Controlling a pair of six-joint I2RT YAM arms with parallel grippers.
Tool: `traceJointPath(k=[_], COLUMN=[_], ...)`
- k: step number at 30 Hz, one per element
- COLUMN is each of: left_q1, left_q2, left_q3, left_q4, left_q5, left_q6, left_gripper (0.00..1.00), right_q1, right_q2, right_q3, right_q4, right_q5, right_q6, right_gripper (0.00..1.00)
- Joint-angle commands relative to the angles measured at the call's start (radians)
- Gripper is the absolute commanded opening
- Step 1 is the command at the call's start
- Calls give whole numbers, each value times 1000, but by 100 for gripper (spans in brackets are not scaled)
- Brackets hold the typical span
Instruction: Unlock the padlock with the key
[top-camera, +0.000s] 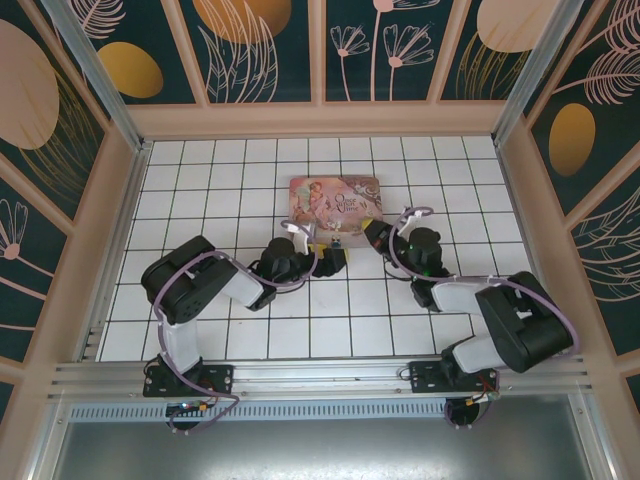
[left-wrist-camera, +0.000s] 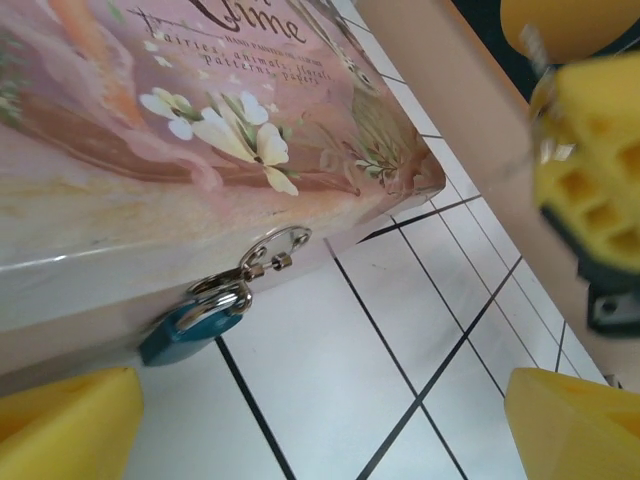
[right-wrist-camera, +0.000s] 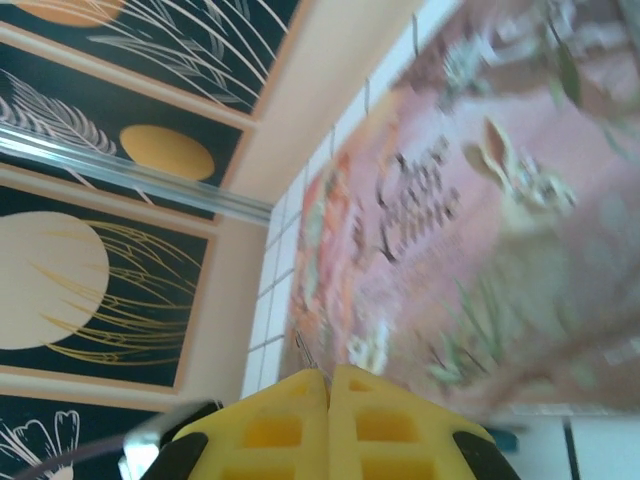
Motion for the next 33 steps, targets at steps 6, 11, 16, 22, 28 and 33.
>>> traceJointPath(k=[6,11,16,22,28,33], left_q1=[-2,-3,-3,-3,-2,-2], left_q2=[-109,-115,-91,-41,14,47], left_q3=[-33,-24,0,39,82,105], left_q4=[-75,-105,-135,-154,-162,-157], left_q5=[-65,-65,-47,-3,19,6], left_q6=[106,132,163,192,209,215], left_gripper=[94,95,95,94,94,94], right_q1=[-106,-154,-168,-168,-167,-163], right_q2=[-35,6,54,101,134,158], right_q3=[85,107,121,118,116,115], right_q4=[-98,-92,-80,-48,-24,-5], right_q5=[-63,-89,-113,-129,-135,-141], right_q6=[-60,-66,-70,-63,-47,-38], right_gripper=[0,0,0,0,0,0])
